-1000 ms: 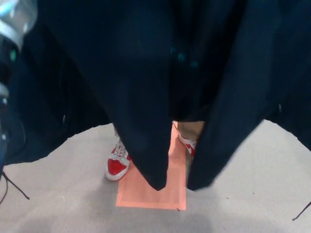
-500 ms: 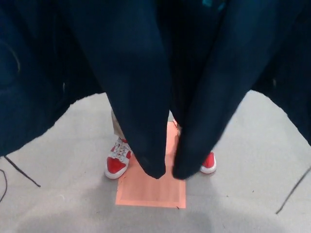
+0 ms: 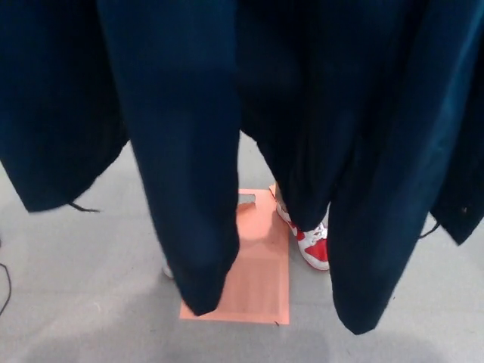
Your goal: A person hands a coat to the robot and the robot grabs it with both hands and holds it while the person wears the coat.
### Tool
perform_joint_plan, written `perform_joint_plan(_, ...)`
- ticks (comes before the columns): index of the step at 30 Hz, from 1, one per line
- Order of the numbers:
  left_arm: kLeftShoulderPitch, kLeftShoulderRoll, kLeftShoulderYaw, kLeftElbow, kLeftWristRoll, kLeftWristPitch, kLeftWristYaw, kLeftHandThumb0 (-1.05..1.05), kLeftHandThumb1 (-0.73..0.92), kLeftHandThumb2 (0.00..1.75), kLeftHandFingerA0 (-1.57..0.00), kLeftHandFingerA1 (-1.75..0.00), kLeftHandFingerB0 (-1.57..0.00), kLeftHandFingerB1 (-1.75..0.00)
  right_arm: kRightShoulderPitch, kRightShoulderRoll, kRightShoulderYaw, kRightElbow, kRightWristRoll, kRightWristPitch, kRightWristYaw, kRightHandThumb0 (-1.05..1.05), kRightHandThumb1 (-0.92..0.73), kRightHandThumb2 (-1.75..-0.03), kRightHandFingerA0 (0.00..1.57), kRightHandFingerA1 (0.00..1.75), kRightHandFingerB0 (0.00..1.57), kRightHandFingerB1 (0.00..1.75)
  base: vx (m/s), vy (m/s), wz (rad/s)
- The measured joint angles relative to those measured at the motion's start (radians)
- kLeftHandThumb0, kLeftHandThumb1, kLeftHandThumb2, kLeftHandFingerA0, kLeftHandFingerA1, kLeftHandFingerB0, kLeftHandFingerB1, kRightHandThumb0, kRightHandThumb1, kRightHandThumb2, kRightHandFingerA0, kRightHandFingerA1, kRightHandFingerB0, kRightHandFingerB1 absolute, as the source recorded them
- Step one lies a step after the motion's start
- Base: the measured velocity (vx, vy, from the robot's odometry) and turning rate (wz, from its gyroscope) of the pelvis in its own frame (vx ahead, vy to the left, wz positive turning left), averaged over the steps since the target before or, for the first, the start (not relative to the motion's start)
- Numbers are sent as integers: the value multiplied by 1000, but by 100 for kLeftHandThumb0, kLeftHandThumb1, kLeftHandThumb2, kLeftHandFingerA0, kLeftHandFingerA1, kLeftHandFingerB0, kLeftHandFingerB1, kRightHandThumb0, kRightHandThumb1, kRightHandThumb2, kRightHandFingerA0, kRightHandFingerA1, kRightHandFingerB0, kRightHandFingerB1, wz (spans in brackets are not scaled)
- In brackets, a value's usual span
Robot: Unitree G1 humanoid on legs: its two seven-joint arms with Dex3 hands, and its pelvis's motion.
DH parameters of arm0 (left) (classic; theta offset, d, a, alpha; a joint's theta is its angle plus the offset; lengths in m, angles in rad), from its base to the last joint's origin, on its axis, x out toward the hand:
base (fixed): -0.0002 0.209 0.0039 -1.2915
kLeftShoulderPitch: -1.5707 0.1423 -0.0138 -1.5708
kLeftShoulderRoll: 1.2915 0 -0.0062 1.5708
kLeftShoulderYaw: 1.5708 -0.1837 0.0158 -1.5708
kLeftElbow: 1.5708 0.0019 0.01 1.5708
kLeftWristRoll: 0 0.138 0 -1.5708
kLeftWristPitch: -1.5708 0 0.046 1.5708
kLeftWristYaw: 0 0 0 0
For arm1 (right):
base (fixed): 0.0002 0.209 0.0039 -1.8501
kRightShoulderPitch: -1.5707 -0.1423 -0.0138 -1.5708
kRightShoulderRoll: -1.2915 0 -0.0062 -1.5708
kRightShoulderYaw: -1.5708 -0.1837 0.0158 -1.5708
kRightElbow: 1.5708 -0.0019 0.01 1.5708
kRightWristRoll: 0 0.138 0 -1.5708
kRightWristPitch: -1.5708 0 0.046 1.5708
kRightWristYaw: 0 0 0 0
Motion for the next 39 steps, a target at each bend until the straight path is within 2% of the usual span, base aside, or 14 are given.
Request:
perform_joint_plan(1,-31,6,-14,12,7,-6,-5,-51,62,99,-121,-141,-81,-114,-31,-9,12,13,-7,-9,0,-52,-86,-68,101,175,74,173,0,0,0)
perform_joint_plan(2,-60,12,-31,23,15,-9,-7,-46,81,64,-91,-175,-73,-143,-59,-17,27,24,-16,-15,1,-52,-90,-67,98,175,69,174,0,0,0)
perform_joint_plan(5,-150,30,-86,53,42,-17,-15,-53,82,65,-94,-175,-64,-169,-149,-46,85,54,-54,-35,0,-55,-88,-68,99,175,68,173,0,0,0)
perform_joint_plan(7,-200,46,-126,65,64,-21,-17,-54,81,65,-96,-175,-63,-172,-201,-60,123,67,-80,-41,1,-54,-86,-67,100,175,70,173,0,0,0)
perform_joint_plan(8,-214,51,-142,70,72,-22,-17,-69,58,94,-125,-152,-84,-129,-217,-64,137,71,-90,-42,1,-53,-85,-67,102,175,72,169,0,0,0)
perform_joint_plan(9,-234,58,-167,75,86,-22,-16,-69,58,94,-125,-152,-84,-129,-239,-71,157,77,-105,-44,1,-53,-85,-67,102,175,72,169,0,0,0)
perform_joint_plan(12,-264,73,-217,83,114,-22,-25,-69,58,95,-126,-152,-87,-130,-264,-86,189,84,-131,-44,1,-52,-83,-69,106,175,74,173,0,0,0)
perform_joint_plan(13,-275,82,-234,87,126,-21,-28,-59,82,66,-100,-175,-69,-167,-275,-93,198,87,-142,-44,1,-52,-82,-69,107,175,75,174,0,0,0)
perform_joint_plan(17,-290,92,-268,94,148,-21,-39,-57,83,66,-99,-175,-62,-169,-289,-107,217,92,-162,-48,0,-51,-83,-68,106,175,76,174,0,0,0)
perform_joint_plan(33,-302,95,-300,95,189,-21,-63,-54,78,64,-97,-175,-59,-168,-295,-122,240,96,-218,-70,-2,-52,-85,-67,104,175,72,174,0,0,0)
perform_joint_plan(34,-302,95,-301,95,190,-20,-63,-66,54,92,-126,-152,-88,-131,-295,-122,241,96,-221,-71,-2,-52,-84,-67,104,175,72,173,0,0,0)
perform_joint_plan(36,-302,96,-303,95,195,-20,-62,-67,55,92,-126,-152,-87,-131,-295,-122,243,96,-228,-71,-3,-51,-83,-67,104,175,72,172,0,0,0)
perform_joint_plan(37,-302,97,-304,95,198,-20,-61,-55,79,64,-100,-175,-62,-172,-295,-122,243,96,-229,-72,-4,-51,-83,-69,104,175,74,172,0,0,0)
perform_joint_plan(39,-302,98,-307,96,206,-19,-59,-54,79,64,-99,-175,-60,-171,-295,-122,242,96,-231,-72,-4,-51,-82,-71,105,175,76,171,0,0,0)
